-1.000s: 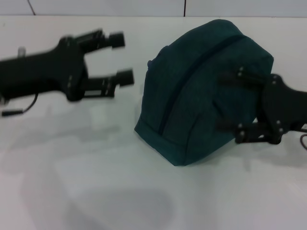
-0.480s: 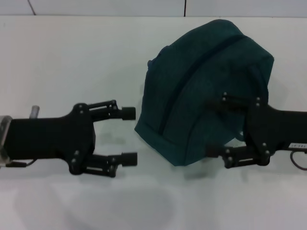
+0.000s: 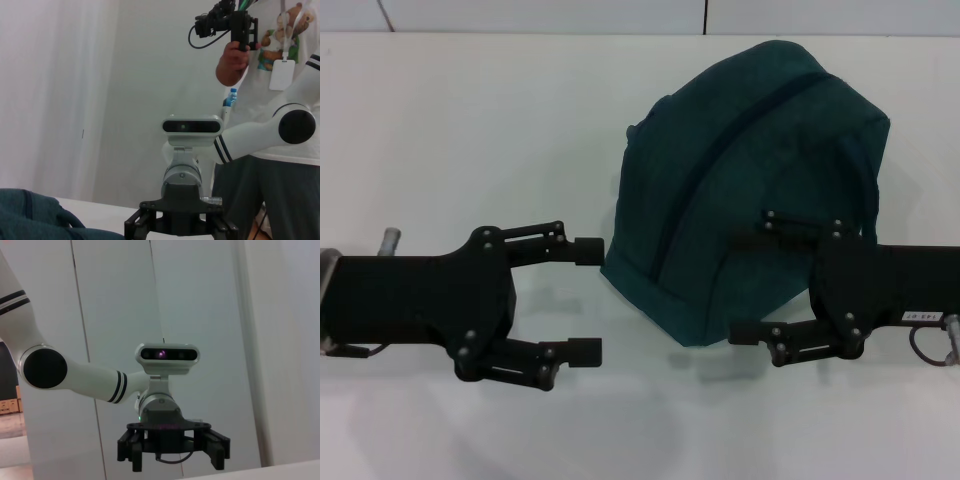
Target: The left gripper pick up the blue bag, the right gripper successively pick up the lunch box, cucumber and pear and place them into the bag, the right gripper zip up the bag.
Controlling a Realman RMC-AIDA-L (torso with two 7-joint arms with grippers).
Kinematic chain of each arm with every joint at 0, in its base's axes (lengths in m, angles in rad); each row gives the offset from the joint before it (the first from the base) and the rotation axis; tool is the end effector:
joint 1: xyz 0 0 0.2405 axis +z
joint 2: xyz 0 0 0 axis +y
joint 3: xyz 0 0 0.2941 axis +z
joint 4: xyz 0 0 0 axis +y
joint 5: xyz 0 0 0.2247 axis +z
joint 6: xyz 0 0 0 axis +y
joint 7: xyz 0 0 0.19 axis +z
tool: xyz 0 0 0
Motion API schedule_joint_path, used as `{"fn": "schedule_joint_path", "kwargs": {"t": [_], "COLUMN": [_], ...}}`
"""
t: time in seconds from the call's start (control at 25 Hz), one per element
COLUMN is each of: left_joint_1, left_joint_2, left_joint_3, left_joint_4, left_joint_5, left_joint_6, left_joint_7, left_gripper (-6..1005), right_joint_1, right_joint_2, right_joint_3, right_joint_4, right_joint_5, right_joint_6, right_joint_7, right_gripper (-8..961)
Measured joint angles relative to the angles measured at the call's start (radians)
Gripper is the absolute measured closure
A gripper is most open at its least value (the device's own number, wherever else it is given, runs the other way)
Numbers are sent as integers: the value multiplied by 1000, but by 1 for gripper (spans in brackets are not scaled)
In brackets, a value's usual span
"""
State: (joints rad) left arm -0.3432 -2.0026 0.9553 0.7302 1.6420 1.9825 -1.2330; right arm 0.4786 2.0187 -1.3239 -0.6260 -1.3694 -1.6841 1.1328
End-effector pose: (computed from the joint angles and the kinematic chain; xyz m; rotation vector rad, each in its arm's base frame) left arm -0.2594 0.2772 -0.0140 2.9111 0.2296 1.1369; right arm 0.2068 0.3217 -0.0773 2.9274 -0.1034 -1.1326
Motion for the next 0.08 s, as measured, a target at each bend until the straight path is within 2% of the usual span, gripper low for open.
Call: {"fn": "schedule_joint_path", "kwargs": {"t": [0.08], "left_joint_1": [-1], "left_joint_2": [1], "left_joint_3": [0], "left_joint_4": [0], "left_joint_5": [0], "left_joint_6": [4], "left_joint_7": [0], "left_gripper": [118], "right_joint_1": [0], "right_joint_2": [0], "right_joint_3": [0], "right_joint_4": [2], "right_joint_5": [0], "right_joint_6": [0], "right_joint_7": [0], "right_gripper": [68]}}
